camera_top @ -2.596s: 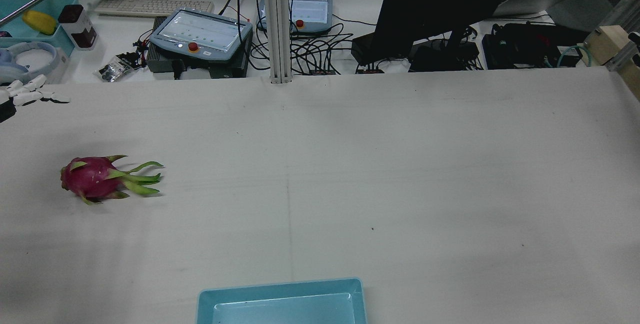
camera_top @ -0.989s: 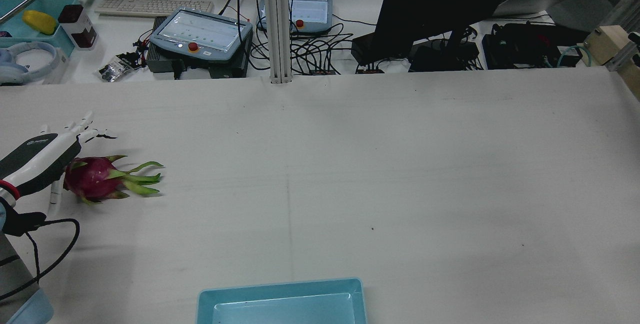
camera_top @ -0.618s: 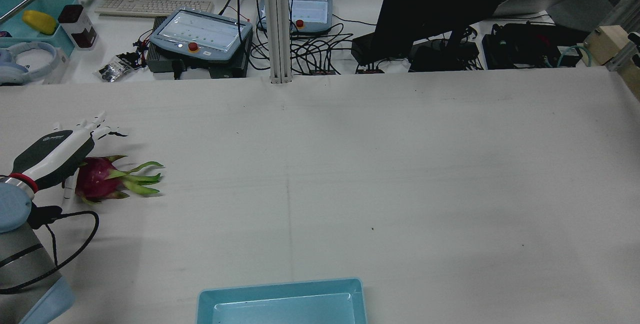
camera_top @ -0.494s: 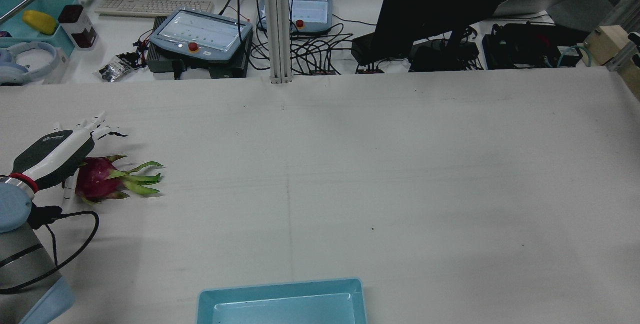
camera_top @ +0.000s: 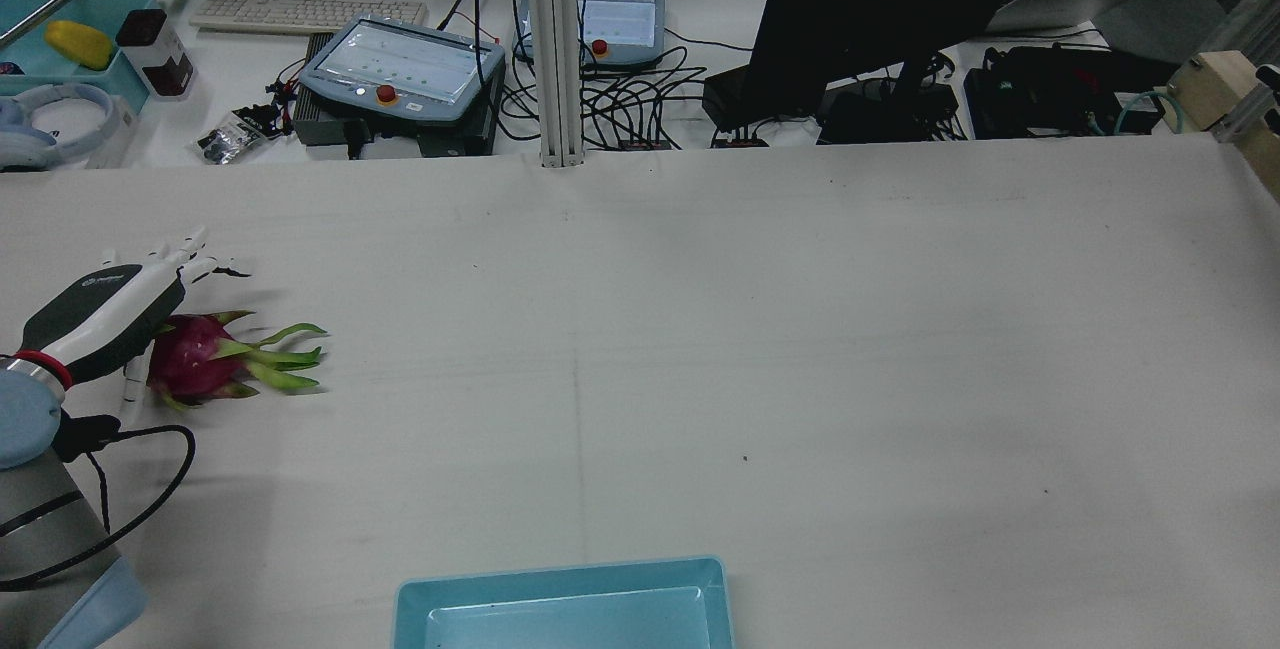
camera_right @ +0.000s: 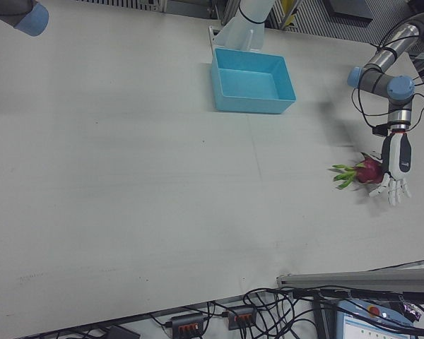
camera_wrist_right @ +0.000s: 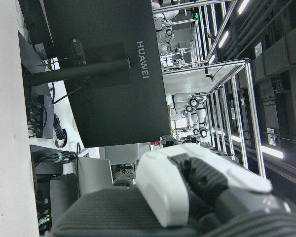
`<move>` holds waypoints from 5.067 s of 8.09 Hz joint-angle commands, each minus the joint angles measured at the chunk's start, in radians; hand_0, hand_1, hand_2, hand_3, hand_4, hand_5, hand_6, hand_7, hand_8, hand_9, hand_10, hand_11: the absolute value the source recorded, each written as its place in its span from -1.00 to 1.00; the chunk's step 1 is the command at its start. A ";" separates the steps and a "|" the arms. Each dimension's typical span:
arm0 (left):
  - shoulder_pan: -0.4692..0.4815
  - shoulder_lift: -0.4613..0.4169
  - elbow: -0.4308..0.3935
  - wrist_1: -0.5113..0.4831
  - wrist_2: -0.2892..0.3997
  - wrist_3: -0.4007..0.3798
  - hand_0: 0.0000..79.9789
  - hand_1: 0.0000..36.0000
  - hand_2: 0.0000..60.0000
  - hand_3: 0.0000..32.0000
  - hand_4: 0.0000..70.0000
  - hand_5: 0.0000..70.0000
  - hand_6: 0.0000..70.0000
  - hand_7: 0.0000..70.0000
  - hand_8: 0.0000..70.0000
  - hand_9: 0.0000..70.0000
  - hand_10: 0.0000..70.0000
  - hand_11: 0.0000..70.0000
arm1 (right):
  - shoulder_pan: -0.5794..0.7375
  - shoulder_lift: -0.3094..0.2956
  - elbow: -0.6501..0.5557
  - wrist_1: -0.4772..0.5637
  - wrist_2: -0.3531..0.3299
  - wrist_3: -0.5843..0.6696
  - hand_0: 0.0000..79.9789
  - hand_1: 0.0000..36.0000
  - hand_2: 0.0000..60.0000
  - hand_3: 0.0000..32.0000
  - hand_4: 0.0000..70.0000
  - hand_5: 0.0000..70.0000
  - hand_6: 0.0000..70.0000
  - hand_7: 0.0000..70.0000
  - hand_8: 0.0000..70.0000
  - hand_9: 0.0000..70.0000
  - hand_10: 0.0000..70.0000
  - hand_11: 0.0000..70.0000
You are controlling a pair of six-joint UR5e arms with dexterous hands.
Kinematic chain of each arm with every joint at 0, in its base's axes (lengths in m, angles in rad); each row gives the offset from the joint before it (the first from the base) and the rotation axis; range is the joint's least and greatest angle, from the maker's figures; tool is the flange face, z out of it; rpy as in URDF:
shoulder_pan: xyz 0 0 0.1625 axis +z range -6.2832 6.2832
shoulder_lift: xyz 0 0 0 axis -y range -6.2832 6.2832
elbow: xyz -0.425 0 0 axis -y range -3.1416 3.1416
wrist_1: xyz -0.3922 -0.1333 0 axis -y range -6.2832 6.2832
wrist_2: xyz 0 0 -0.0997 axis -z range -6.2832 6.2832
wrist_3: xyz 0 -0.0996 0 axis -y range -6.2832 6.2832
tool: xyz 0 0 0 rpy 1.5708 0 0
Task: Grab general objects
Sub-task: 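Close the left hand's fingers around the dragon fruit, then lift the dragon fruit with the left hand and carry it over the blue tray, then lower the dragon fruit into the blue tray and open the left hand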
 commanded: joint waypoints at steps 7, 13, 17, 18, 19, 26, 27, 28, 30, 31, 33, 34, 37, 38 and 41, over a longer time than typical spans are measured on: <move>0.045 0.001 0.004 -0.001 -0.031 -0.001 1.00 0.90 -0.86 0.56 -1.00 0.22 -1.00 -0.62 -0.62 -0.92 -0.98 -0.90 | 0.000 0.000 0.000 0.000 -0.001 0.000 -1.00 -1.00 -1.00 -1.00 -1.00 -1.00 -1.00 -1.00 -1.00 -1.00 -1.00 -1.00; 0.047 -0.001 0.010 0.011 -0.038 0.000 1.00 0.55 -0.34 -1.00 -0.05 1.00 0.09 0.87 0.09 0.25 0.21 0.76 | 0.001 0.000 0.000 0.000 -0.001 0.000 -1.00 -1.00 -1.00 -1.00 -1.00 -1.00 -1.00 -1.00 -1.00 -1.00 -1.00 -1.00; 0.047 -0.010 -0.002 0.022 -0.040 -0.003 0.95 0.18 -0.30 -1.00 0.35 1.00 0.90 1.00 0.82 1.00 1.00 1.00 | 0.000 0.000 0.000 0.000 -0.001 0.000 -1.00 -1.00 -1.00 -1.00 -1.00 -1.00 -1.00 -1.00 -1.00 -1.00 -1.00 -1.00; 0.047 -0.010 -0.023 0.026 -0.035 -0.025 1.00 0.40 -0.17 -1.00 0.41 1.00 1.00 1.00 0.99 1.00 1.00 1.00 | 0.000 0.000 0.000 0.000 -0.001 0.000 -1.00 -1.00 -1.00 -1.00 -1.00 -1.00 -1.00 -1.00 -1.00 -1.00 -1.00 -1.00; 0.049 -0.007 -0.068 0.046 -0.034 -0.064 1.00 0.86 0.46 -1.00 0.43 1.00 1.00 1.00 1.00 1.00 1.00 1.00 | 0.000 0.000 0.000 0.000 -0.001 0.000 -1.00 -1.00 -1.00 -1.00 -1.00 -1.00 -1.00 -1.00 -1.00 -1.00 -1.00 -1.00; 0.042 -0.396 -0.180 0.158 0.452 -0.199 1.00 0.99 1.00 -1.00 0.95 1.00 1.00 1.00 1.00 1.00 1.00 1.00 | 0.001 0.000 0.000 0.000 -0.001 0.000 -1.00 -1.00 -1.00 -1.00 -1.00 -1.00 -1.00 -1.00 -1.00 -1.00 -1.00 -1.00; 0.041 -0.406 -0.188 0.155 0.521 -0.202 1.00 1.00 1.00 -1.00 1.00 1.00 1.00 1.00 1.00 1.00 1.00 1.00 | 0.000 0.000 0.000 0.000 0.000 0.000 -1.00 -1.00 -1.00 -1.00 -1.00 -1.00 -1.00 -1.00 -1.00 -1.00 -1.00 -1.00; 0.053 -0.409 -0.217 0.157 0.597 -0.223 0.99 0.97 1.00 -1.00 1.00 1.00 1.00 1.00 1.00 1.00 1.00 1.00 | 0.001 0.000 0.000 0.000 -0.001 0.000 -1.00 -1.00 -1.00 -1.00 -1.00 -1.00 -1.00 -1.00 -1.00 -1.00 -1.00 -1.00; 0.173 -0.411 -0.267 0.181 0.623 -0.227 0.99 0.95 1.00 -1.00 1.00 1.00 1.00 1.00 1.00 1.00 1.00 1.00 | 0.001 0.000 0.000 0.000 -0.001 0.000 -1.00 -1.00 -1.00 -1.00 -1.00 -1.00 -1.00 -1.00 -1.00 -1.00 -1.00 -1.00; 0.240 -0.426 -0.268 0.181 0.620 -0.242 0.98 0.93 1.00 -1.00 1.00 1.00 1.00 1.00 1.00 1.00 1.00 1.00 | 0.000 0.000 0.000 0.000 -0.001 0.000 -1.00 -1.00 -1.00 -1.00 -1.00 -1.00 -1.00 -1.00 -1.00 -1.00 -1.00 -1.00; 0.324 -0.440 -0.296 0.187 0.623 -0.268 0.99 0.94 1.00 -1.00 1.00 1.00 1.00 1.00 1.00 1.00 1.00 1.00 | 0.000 0.000 0.000 0.000 0.000 0.000 -1.00 -1.00 -1.00 -1.00 -1.00 -1.00 -1.00 -1.00 -1.00 -1.00 -1.00 -1.00; 0.326 -0.440 -0.359 0.206 0.626 -0.276 0.99 0.94 1.00 -1.00 1.00 1.00 1.00 1.00 1.00 1.00 1.00 1.00 | 0.001 0.000 0.000 0.000 0.000 0.000 -1.00 -1.00 -1.00 -1.00 -1.00 -1.00 -1.00 -1.00 -1.00 -1.00 -1.00 -1.00; 0.340 -0.438 -0.446 0.282 0.659 -0.293 1.00 0.48 -0.52 -1.00 0.77 1.00 0.68 1.00 0.57 0.97 0.85 1.00 | 0.000 0.000 0.000 0.000 0.000 0.000 -1.00 -1.00 -1.00 -1.00 -1.00 -1.00 -1.00 -1.00 -1.00 -1.00 -1.00 -1.00; 0.343 -0.431 -0.447 0.283 0.676 -0.293 0.92 0.06 -1.00 -1.00 -0.10 0.96 -0.56 -0.03 -0.24 -0.38 -0.55 -0.30 | 0.000 0.000 0.000 0.000 -0.001 0.000 -1.00 -1.00 -1.00 -1.00 -1.00 -1.00 -1.00 -1.00 -1.00 -1.00 -1.00 -1.00; 0.345 -0.431 -0.446 0.284 0.666 -0.293 0.49 -0.38 -1.00 -0.99 -0.47 0.23 -0.87 -0.66 -0.51 -0.78 -0.85 -0.75 | 0.001 0.000 0.000 0.000 -0.001 0.000 -1.00 -1.00 -1.00 -1.00 -1.00 -1.00 -1.00 -1.00 -1.00 -1.00 -1.00 -1.00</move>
